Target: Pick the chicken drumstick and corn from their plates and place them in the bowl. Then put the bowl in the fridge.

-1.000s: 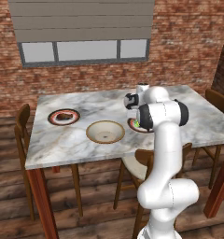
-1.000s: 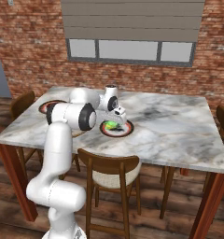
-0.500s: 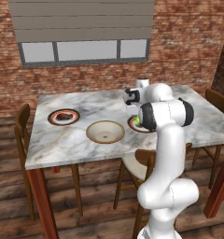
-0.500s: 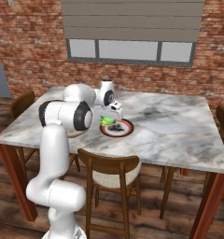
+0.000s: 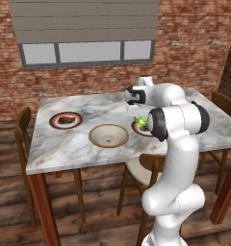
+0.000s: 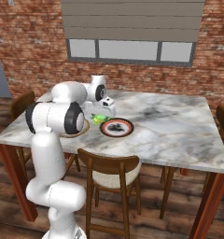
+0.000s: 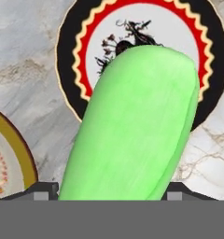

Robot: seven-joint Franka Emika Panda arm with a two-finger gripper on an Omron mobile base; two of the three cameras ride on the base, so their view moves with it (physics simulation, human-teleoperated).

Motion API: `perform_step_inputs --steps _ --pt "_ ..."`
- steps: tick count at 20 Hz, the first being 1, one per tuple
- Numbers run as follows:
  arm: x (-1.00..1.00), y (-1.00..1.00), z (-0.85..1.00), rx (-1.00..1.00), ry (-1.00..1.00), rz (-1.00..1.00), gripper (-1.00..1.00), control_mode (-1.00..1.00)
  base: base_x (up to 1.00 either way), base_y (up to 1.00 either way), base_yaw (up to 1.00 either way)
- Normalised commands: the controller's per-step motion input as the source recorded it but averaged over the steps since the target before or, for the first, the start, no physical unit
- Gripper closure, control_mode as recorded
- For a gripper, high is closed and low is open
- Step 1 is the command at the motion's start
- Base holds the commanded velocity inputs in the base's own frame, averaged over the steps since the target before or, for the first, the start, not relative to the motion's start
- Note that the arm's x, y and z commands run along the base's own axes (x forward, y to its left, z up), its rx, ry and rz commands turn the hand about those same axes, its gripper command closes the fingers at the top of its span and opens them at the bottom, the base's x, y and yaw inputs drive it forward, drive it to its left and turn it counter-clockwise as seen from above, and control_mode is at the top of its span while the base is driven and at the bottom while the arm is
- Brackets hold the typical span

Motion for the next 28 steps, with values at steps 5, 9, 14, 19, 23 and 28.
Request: perform_step_inputs --steps 5,9,14,19,23,28 --pt "-0.67 0.41 0.17 0.0 0.0 0.0 1.0 -1.0 0.0 0.0 0.0" --pt "-0.6 0.53 0.13 0.0 0.0 0.0 1.0 -1.0 0.0 0.0 0.0" --pt "-0.44 0.61 0.1 0.0 -0.02 0.0 1.0 -1.0 0.0 0.0 0.0" --pt "-0.05 0.55 0.12 -0.02 -0.03 0.0 1.0 -1.0 0.0 0.0 0.0" --pt "0.04 0.58 0.04 -0.03 0.0 0.0 1.0 -1.0 0.0 0.0 0.0" --pt "0.15 0.4 -0.11 0.0 0.0 0.0 1.0 -1.0 0.0 0.0 0.0"
